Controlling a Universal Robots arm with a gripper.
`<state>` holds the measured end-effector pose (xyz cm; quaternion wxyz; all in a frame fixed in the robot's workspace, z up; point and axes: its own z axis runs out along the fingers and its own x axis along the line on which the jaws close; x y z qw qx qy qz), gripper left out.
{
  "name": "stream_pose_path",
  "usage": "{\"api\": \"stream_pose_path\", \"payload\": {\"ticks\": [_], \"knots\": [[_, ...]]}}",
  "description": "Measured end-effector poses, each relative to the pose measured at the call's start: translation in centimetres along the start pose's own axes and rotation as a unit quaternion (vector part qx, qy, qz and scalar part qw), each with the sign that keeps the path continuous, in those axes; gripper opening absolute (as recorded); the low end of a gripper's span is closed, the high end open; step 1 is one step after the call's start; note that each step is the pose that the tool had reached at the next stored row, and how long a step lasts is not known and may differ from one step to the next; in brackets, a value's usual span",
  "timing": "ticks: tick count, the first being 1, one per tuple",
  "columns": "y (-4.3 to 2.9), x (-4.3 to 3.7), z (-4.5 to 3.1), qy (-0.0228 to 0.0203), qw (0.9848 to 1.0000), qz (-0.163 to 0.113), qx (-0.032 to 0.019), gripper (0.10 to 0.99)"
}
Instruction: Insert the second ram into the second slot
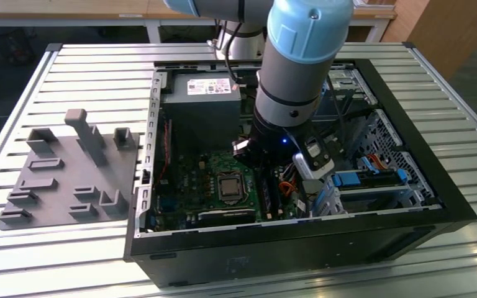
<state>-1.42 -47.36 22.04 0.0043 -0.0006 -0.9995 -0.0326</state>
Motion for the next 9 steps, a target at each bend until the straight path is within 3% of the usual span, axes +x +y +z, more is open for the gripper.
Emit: {"api": "stream_pose_path", "payload": {"ticks": [9], "knots": [[-0.06,-0.04,0.0,-0.0003,1.0,0.005,-0.0001,0.133]]}}
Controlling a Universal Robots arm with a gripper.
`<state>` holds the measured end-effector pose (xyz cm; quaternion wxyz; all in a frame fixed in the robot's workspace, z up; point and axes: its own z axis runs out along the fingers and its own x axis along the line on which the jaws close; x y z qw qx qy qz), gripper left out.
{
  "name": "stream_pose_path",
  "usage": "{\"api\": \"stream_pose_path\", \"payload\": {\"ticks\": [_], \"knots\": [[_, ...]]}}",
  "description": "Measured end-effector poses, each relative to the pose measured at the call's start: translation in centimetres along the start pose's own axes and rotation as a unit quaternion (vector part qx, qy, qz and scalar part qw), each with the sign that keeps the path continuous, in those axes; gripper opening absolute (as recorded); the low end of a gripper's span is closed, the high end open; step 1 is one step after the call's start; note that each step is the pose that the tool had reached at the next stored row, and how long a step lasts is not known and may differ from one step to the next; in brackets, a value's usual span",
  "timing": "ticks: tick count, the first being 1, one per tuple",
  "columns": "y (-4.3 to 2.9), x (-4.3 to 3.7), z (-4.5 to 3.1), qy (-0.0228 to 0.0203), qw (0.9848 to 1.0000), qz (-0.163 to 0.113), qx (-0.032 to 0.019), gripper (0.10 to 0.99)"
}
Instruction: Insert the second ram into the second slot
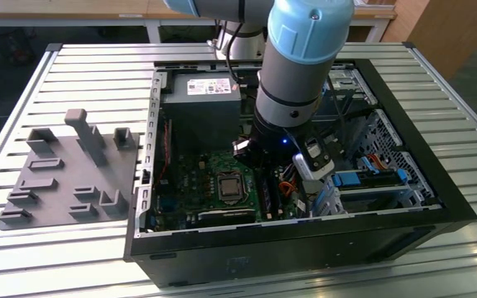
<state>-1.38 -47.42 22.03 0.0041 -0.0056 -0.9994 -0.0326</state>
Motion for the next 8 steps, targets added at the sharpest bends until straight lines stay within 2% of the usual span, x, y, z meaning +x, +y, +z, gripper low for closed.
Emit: {"api": "stream_pose_path", "payload": {"ticks": [8], "knots": [[-0.03,0.0,0.37,0.0,1.0,0.001,0.0001,0.133]]}}
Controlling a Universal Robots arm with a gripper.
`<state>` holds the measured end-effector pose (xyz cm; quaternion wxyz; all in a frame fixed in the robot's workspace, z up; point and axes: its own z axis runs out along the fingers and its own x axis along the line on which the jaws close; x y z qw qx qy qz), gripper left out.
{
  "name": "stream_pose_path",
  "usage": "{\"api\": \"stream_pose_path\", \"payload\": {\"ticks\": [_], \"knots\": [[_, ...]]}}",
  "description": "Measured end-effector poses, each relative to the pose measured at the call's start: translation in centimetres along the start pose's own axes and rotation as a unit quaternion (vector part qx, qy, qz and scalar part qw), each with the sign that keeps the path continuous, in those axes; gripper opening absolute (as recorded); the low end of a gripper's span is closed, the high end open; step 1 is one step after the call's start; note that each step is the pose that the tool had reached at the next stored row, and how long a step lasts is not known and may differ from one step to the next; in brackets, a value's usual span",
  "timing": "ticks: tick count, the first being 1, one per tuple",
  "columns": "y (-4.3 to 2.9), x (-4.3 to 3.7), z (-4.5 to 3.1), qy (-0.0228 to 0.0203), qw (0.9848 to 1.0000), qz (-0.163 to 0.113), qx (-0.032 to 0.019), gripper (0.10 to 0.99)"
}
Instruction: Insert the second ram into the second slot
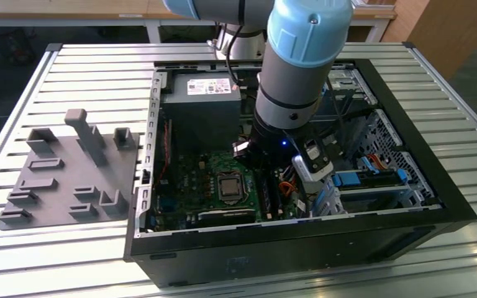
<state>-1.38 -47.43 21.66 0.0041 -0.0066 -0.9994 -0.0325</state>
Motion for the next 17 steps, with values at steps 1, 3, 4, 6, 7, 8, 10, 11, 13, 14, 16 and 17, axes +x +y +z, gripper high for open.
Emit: {"api": "stream_pose_path", "payload": {"ticks": [1,3,4,6,7,8,10,11,13,14,16,17], "knots": [[0.0,0.0,0.0,0.0,1.0,0.0,0.0001,0.133],[0.0,0.0,0.03,0.0,1.0,0.0,-0.0001,0.133],[0.0,0.0,0.04,0.0,1.0,0.0,0.0,0.133],[0.0,0.0,0.05,-0.0001,1.0,0.0,0.0,0.145],[0.0,0.0,0.06,-0.0001,1.0,0.0,-0.0001,0.145],[0.0,0.0,0.07,0.0,1.0,0.0,-0.0001,0.208],[0.0,0.0,0.03,0.0,1.0,0.0,-0.0001,0.208],[0.01,0.0,-0.05,0.0,1.0,0.0,0.0,0.208],[0.03,0.0,-0.44,0.0,1.0,0.0,-0.0001,0.208],[0.05,0.0,-0.69,0.0,1.0,0.0,-0.0001,0.208],[0.08,0.01,-1.1,0.0,1.0,0.0,-0.0001,0.208],[0.09,0.01,-1.3,0.0,1.0,0.0,0.0,0.208]]}}
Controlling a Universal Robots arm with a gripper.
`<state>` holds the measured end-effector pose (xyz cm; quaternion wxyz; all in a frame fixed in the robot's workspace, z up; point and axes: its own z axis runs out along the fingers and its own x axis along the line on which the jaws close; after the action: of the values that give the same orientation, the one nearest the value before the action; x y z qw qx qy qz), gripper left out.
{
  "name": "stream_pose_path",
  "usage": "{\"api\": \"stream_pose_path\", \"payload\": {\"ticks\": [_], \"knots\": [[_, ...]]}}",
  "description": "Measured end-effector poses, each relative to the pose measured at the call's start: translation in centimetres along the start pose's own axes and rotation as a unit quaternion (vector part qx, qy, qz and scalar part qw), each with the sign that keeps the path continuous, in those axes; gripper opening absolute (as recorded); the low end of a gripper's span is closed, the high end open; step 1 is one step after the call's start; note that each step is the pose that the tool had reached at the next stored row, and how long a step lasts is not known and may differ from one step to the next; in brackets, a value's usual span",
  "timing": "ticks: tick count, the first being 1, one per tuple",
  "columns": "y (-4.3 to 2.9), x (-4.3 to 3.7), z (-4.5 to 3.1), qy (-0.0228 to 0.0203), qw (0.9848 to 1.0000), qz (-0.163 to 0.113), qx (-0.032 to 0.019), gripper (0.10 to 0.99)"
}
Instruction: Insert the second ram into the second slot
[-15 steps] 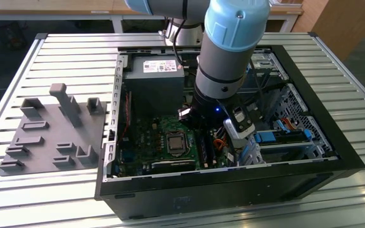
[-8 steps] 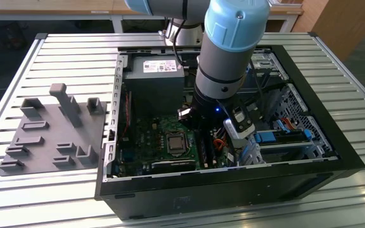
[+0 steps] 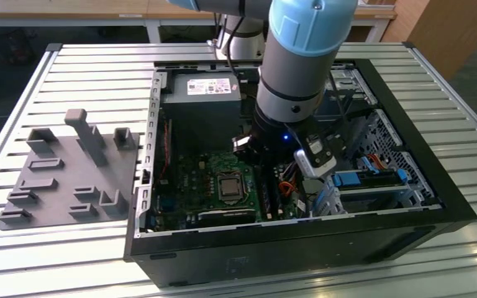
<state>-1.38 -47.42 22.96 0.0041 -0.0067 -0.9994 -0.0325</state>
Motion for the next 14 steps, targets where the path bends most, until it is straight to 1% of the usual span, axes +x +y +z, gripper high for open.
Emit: {"api": "stream_pose_path", "payload": {"ticks": [3,4,5,6,7,9,12,14], "knots": [[0.01,0.0,-0.1,0.0,1.0,0.0,-0.0001,0.208],[0.01,0.0,-0.1,0.0,1.0,0.0,-0.0002,0.188],[0.01,0.0,-0.1,0.0,1.0,0.0,-0.0001,0.125],[0.01,0.0,-0.11,0.0,1.0,0.0,0.0,0.125],[0.01,-0.01,-0.11,0.0,1.0,0.0,0.0,0.106],[0.0,-0.02,-0.09,0.0001,1.0,0.0,0.0001,0.106],[-0.01,-0.05,0.16,0.0,1.0,0.0,0.0,0.106],[-0.02,-0.06,0.35,0.0,1.0,0.0,0.0013,0.106]]}}
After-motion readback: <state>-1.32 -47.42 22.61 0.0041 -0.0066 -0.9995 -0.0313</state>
